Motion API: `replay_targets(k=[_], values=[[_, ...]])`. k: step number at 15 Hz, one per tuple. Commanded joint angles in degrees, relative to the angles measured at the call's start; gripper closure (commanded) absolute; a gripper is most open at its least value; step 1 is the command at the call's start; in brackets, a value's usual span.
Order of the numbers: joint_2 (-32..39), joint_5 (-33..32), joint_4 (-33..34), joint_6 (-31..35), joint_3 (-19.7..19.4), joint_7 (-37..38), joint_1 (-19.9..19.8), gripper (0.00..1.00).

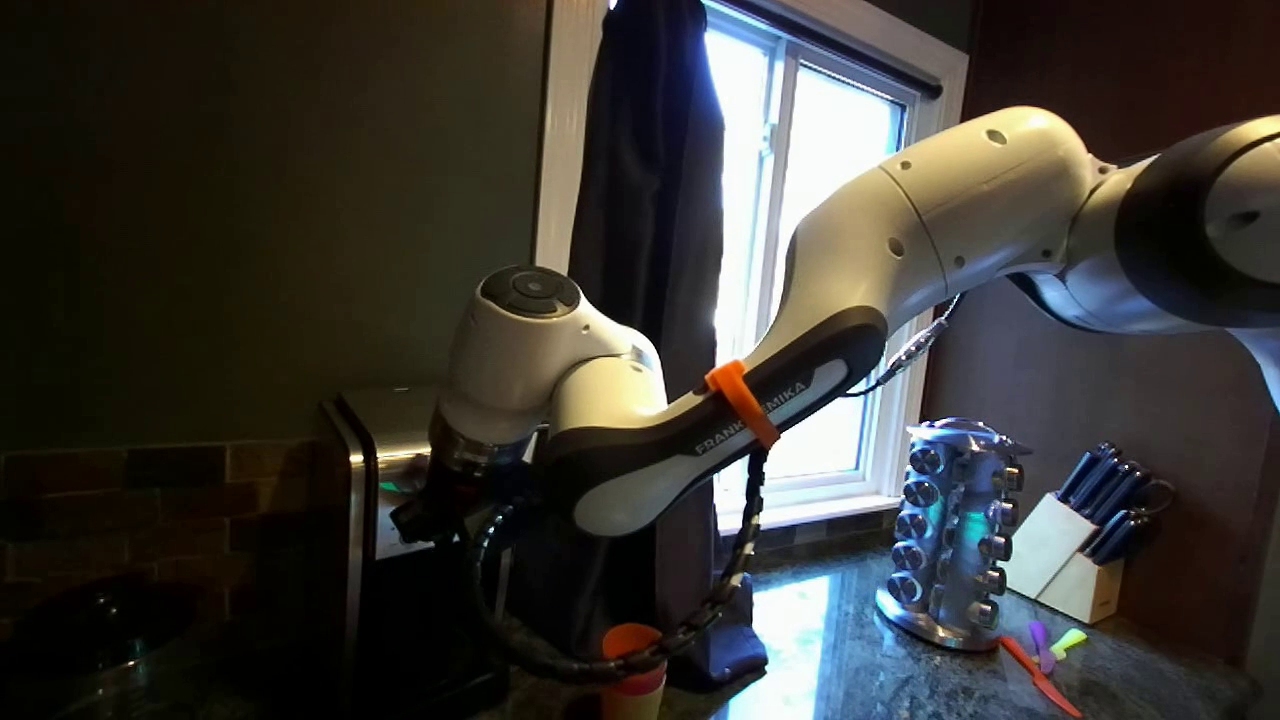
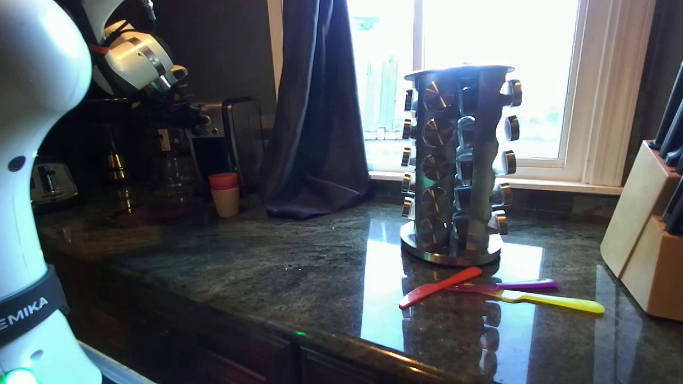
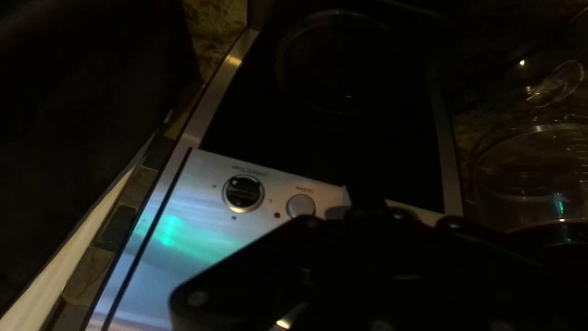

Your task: Turn off the coffee maker

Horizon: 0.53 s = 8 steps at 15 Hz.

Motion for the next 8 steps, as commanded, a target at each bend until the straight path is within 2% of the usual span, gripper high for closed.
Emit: replay_targets(k=[1, 8], values=[[0.81, -4.45, 1.65, 0.31, -1.35, 1.88, -0.25, 1.0], [1.06, -6.89, 1.38, 0.61, -1.14, 2.02, -0.82, 1.0]])
